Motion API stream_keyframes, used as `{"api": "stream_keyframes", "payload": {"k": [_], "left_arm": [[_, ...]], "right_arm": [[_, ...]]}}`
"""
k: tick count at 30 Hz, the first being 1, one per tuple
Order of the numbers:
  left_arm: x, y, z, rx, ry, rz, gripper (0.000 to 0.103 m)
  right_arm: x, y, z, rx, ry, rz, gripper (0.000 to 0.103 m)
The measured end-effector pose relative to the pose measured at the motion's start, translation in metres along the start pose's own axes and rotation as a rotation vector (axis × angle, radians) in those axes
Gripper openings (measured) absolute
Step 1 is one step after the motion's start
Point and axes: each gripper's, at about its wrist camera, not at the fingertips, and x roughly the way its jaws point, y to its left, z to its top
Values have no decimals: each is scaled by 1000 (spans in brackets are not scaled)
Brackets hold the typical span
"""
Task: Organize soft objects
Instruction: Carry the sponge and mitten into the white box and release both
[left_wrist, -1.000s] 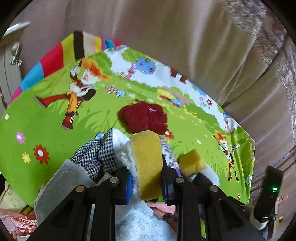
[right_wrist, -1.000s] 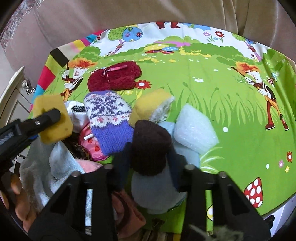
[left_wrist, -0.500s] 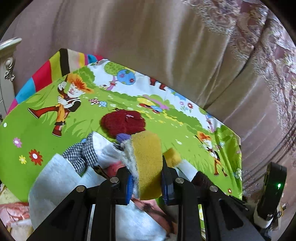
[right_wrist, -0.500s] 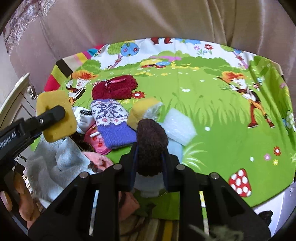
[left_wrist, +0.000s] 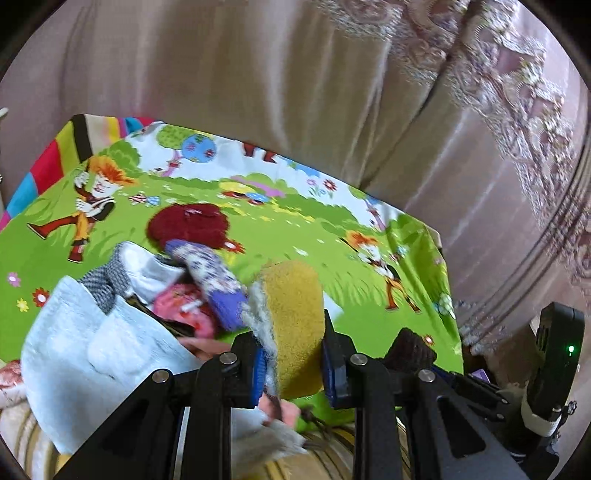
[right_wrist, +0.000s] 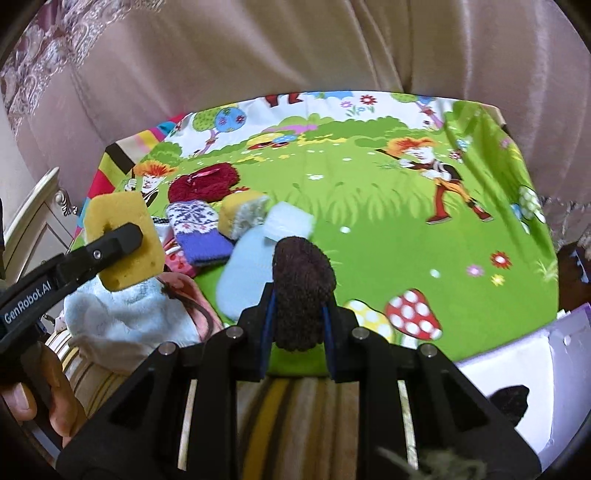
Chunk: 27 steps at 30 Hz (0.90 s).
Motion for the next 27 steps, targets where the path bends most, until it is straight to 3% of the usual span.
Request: {"api": "stream_keyframes", "payload": {"k": [27], "left_arm": [[22,-147,-57,225,201,-232,25]], "right_arm": [[-91,-147,-47,236,-97,-156,29]]}}
